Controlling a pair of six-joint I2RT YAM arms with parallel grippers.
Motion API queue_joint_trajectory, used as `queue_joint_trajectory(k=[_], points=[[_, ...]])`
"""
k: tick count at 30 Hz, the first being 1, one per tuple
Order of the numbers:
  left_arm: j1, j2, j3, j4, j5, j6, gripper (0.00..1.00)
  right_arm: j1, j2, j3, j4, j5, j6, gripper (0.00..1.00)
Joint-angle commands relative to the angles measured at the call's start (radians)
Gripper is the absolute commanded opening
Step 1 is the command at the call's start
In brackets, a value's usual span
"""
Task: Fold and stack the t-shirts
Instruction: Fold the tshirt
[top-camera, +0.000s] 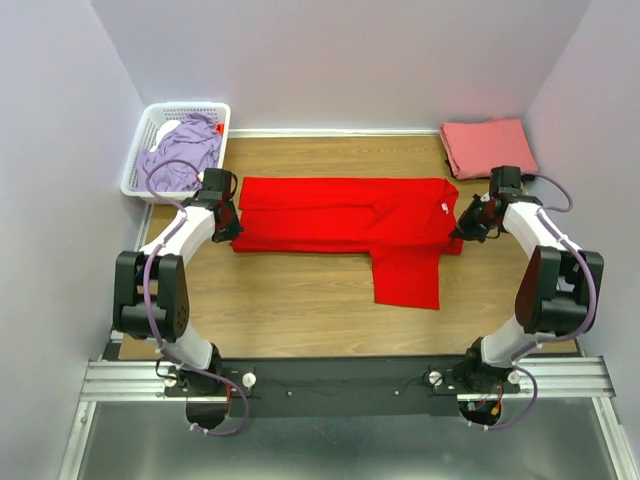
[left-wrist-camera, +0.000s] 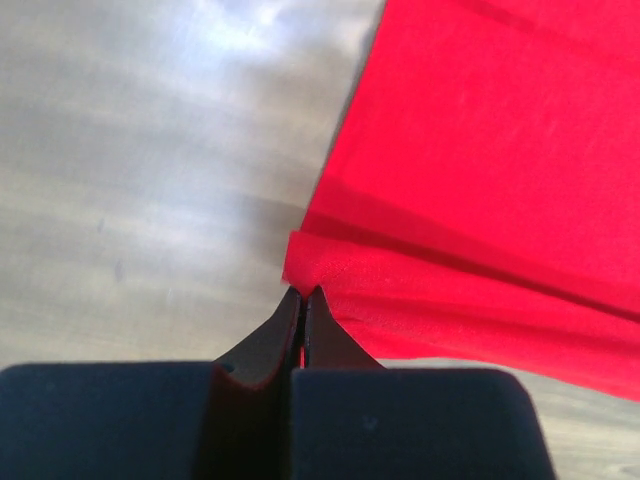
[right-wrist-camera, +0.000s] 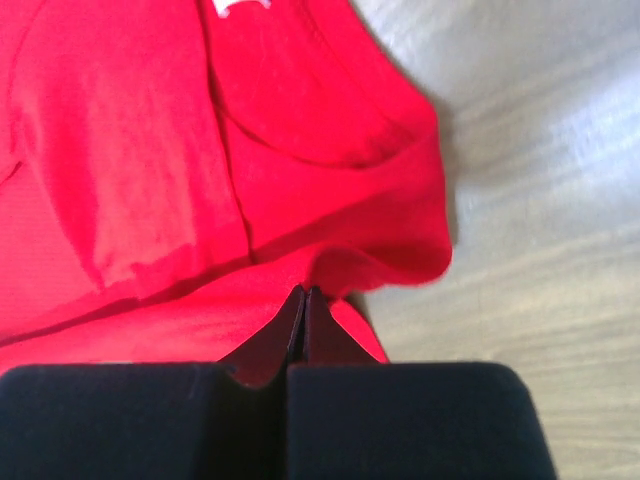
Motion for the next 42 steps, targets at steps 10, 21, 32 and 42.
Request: queue_joint_trajectory(k=[10, 21, 32, 42], points=[[0.012, 0.175, 0.150, 0.053, 0.003, 0.042, 0.00, -0.010, 0.165, 0.140, -0.002, 0.031, -0.037, 0.01], [0.013, 0.258, 0.179, 0.088, -0.020, 0.033, 0.00, -0.010, 0.253, 0.178, 0.024, 0.065, -0.033, 0.01], [0.013, 0.264, 0.163, 0.129, -0.037, 0.017, 0.16, -0.009, 0.291, 0.201, 0.052, 0.045, -0.050, 0.11], [0.012, 0.235, 0.124, 0.151, -0.048, 0.019, 0.00, -0.002, 0.237, 0.220, 0.064, 0.021, -0.071, 0.01]])
